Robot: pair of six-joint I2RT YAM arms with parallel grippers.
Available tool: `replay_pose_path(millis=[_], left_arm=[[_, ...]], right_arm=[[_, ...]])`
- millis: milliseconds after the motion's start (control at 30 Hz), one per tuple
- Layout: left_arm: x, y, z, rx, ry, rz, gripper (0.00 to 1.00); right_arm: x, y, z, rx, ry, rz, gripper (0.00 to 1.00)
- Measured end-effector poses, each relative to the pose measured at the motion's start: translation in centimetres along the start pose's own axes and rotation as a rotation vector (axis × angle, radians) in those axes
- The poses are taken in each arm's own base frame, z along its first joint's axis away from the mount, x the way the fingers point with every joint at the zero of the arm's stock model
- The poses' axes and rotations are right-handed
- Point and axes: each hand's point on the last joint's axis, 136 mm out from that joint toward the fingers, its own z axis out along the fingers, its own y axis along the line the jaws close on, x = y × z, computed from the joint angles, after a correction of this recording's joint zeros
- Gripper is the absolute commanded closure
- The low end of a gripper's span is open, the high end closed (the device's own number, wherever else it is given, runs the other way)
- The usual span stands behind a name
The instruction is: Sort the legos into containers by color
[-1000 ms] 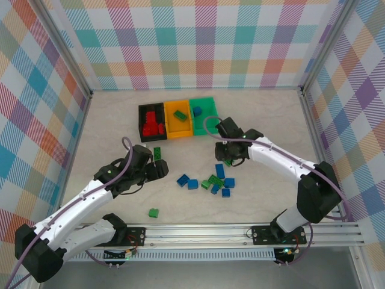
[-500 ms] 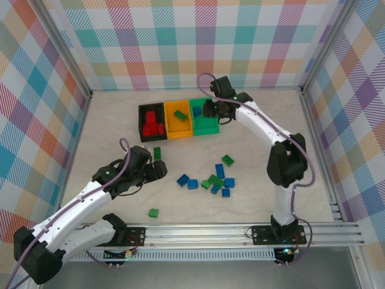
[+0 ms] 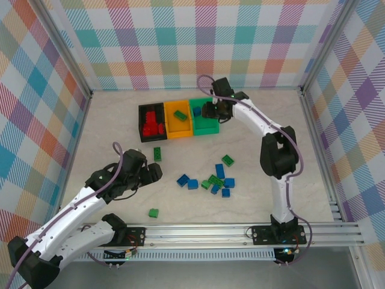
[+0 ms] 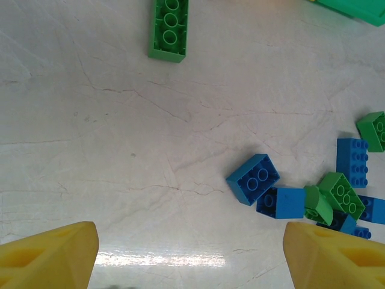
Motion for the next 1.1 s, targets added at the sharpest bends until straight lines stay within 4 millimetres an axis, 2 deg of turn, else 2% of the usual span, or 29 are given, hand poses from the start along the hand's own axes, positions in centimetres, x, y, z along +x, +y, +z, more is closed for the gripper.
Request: replay_pose_path(millis=[300, 500, 600, 867, 1100], left_arm=[[-0.3, -0.7, 1.6, -0.012, 0.01, 0.003, 0.2], [-0.4, -1.6, 3.6, -0.014, 0.037, 0.015, 0.2], [-0.3, -2.2, 4.5, -0.01, 0.058, 0.023, 0.2], [-0.4, -3.5, 5.3, 0.03, 0.073, 0.033, 0.2], [-0.7, -4.0, 5.1, 0.048, 0.067, 0.036, 0.2]], right_arm=[[10.3, -1.7, -5.2, -0.05, 0.094, 0.0, 0.5], [15.7, -2.5, -6.0, -0.051, 0.171, -0.008, 0.5], [17.7, -2.6, -6.2, -0.054, 0.202, -0.003, 0.5], [20.4, -1.2, -6.4, -0.062, 0.252, -0.049, 0.5], [21.6, -1.5, -6.0, -0.019, 0.28, -0.048, 0.5]])
